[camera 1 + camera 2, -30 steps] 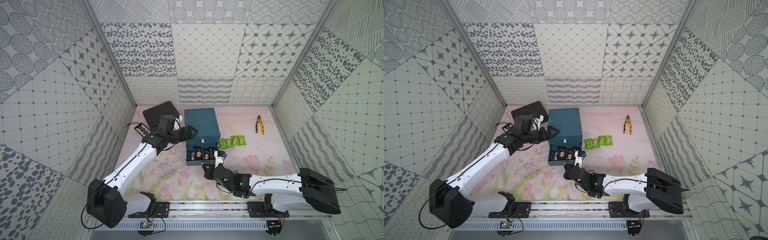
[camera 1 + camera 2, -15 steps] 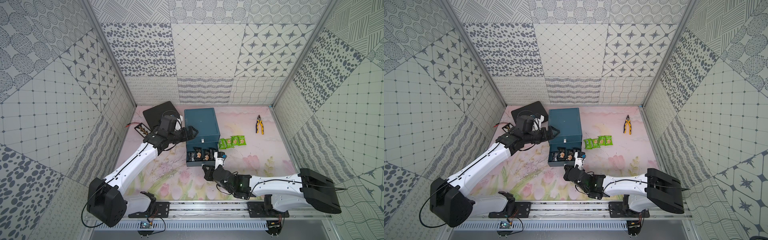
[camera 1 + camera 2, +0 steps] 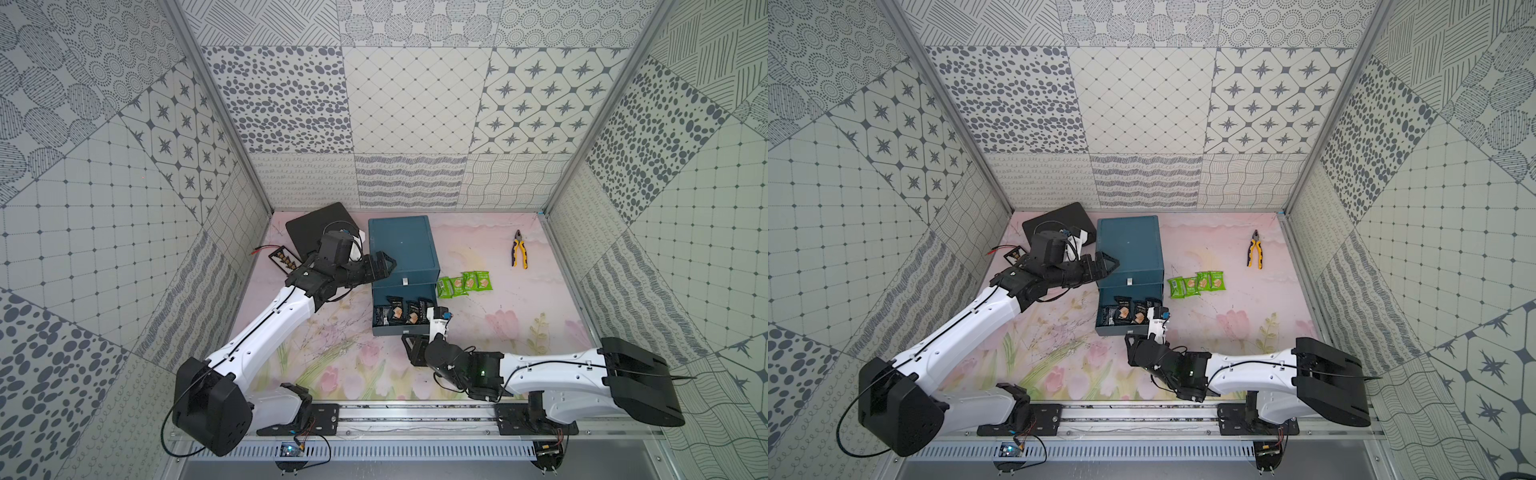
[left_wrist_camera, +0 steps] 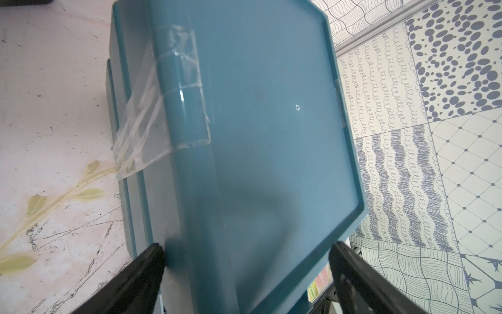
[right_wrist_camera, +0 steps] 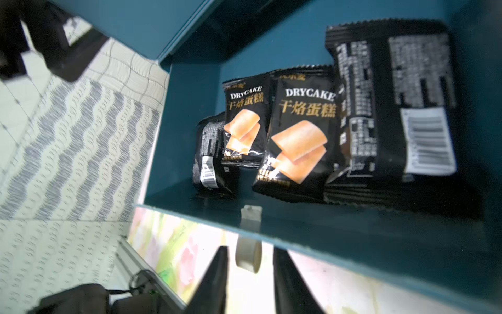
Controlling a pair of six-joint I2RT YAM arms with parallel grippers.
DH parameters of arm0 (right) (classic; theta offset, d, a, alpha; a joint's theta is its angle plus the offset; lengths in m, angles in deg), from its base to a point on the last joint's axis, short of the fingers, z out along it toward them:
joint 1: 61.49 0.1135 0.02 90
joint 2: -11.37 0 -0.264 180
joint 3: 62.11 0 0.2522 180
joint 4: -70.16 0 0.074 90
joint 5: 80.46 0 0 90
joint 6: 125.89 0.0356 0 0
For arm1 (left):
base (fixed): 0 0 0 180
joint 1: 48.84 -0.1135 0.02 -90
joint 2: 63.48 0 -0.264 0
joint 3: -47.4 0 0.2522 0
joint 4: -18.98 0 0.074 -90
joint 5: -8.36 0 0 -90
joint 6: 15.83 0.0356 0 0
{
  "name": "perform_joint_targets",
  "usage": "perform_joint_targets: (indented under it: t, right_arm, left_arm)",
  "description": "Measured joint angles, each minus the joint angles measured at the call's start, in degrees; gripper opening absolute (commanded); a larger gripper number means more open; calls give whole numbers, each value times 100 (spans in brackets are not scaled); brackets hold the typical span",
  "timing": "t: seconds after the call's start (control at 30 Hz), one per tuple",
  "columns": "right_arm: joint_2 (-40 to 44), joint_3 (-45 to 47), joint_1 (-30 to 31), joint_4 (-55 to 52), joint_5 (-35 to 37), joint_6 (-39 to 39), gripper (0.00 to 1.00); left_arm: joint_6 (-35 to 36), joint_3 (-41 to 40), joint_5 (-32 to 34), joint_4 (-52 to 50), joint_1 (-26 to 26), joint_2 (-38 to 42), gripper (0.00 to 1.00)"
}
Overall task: Take the cookies out of the drawer
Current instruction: Open the drawer in the storage box.
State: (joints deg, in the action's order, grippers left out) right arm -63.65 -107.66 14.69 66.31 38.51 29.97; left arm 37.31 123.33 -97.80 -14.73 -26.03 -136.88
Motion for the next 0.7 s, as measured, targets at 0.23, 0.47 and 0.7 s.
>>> perform_joint_targets:
  t: [0.23, 0.47, 0.7]
  right_arm:
    - [466, -208, 35, -739, 181, -184, 53]
    - [968, -1069, -409, -1812, -11, -595, 53]
    - [824, -1818, -1172, -2636, -579, -960, 53]
  left_arm:
    - [151, 63, 61, -197, 17, 142, 99]
    - [262, -87, 238, -468, -2, 710, 99]
    - [236, -575, 396, -824, -31, 1377, 99]
